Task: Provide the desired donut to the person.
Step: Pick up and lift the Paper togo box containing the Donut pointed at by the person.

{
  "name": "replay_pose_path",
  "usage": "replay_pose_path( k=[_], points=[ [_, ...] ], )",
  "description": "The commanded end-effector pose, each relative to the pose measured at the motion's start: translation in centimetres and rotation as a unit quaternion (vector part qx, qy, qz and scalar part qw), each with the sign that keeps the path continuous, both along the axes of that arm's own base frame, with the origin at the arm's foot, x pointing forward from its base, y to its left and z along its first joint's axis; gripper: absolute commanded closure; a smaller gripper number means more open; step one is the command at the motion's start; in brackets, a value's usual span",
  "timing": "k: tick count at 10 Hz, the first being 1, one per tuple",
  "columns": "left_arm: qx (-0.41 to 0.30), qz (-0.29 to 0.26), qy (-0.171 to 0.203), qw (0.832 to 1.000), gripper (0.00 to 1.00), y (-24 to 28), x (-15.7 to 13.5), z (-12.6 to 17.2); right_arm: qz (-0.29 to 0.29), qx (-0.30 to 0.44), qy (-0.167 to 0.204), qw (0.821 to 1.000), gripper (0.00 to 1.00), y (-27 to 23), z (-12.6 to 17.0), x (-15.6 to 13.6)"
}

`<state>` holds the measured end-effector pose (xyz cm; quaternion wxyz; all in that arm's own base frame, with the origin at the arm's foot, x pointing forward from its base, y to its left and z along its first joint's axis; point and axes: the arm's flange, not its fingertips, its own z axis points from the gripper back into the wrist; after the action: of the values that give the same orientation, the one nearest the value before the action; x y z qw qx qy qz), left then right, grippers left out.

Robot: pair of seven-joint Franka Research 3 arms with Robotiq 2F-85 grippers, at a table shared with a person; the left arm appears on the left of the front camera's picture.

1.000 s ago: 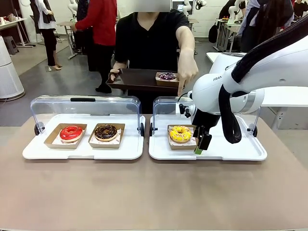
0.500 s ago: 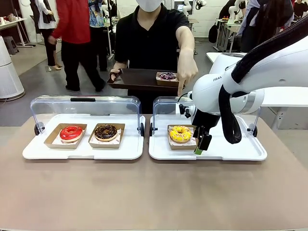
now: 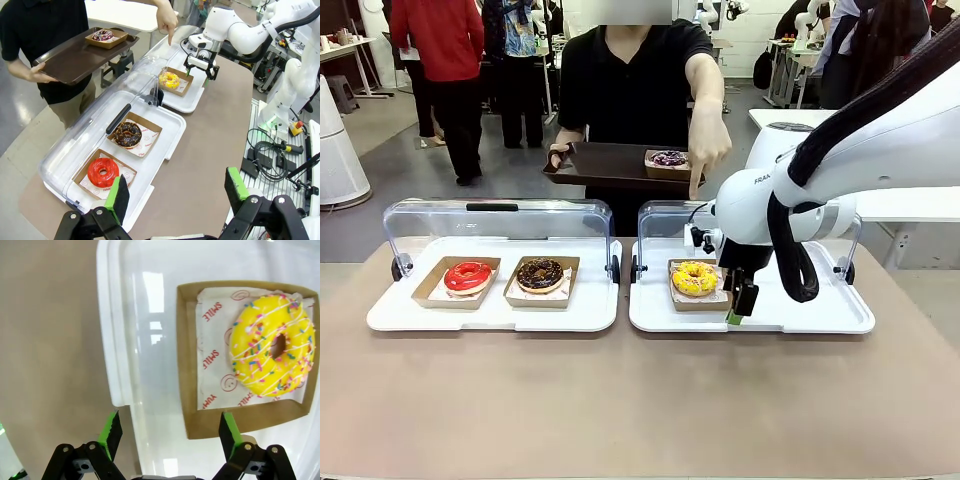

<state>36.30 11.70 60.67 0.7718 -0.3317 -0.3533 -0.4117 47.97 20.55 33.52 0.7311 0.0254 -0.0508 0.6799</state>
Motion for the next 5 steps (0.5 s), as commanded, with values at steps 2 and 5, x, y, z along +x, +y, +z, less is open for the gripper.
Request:
replay_pose_path(
  k=[2,5],
  points=[
    [-0.005,-0.001,0.0,1.0,0.0,0.1,-0.1,0.1,-0.007,-0.009,-0.023,1.0,0.0,0.7,-0.1,1.6],
    [-0.005,-0.001,0.0,1.0,0.0,0.1,-0.1,0.1,-0.014,-0.008,-0.014,1.0,0.0,0.6,-0.6,2.3]
  ],
)
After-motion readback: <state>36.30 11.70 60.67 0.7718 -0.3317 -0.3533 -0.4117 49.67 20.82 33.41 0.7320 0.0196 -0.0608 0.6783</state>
